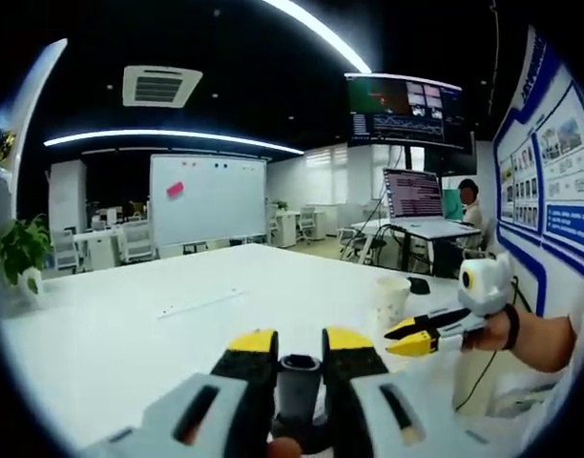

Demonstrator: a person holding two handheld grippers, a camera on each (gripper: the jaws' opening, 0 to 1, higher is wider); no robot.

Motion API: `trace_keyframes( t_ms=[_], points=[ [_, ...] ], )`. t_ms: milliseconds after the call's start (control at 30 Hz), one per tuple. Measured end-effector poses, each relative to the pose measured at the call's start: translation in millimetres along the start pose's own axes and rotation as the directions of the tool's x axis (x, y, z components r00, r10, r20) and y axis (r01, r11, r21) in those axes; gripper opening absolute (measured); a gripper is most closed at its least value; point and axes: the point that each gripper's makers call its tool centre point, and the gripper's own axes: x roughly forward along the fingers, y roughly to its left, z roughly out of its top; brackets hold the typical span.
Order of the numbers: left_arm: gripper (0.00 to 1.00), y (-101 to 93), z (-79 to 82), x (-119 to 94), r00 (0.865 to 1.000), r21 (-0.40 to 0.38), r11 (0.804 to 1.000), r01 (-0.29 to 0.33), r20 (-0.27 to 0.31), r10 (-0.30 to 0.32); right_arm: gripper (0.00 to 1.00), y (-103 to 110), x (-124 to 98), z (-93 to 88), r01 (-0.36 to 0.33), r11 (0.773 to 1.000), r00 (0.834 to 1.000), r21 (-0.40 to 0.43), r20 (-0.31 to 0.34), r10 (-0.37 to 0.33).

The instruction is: Place the scattered laser pointers and whiteboard markers into the pen holder and stack the scattered paper cups together

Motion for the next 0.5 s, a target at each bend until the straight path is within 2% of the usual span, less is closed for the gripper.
trace_keyframes(
  t_ms=[500],
  points=[
    [0.19, -2.1, -14.5, 4, 0.999, -0.023, 1.0, 0.015, -0.035, -0.016, 0.2, -1, 1, -0.4, 0.001, 1.0, 1.0, -0.001, -0.003, -0.001]
  ],
)
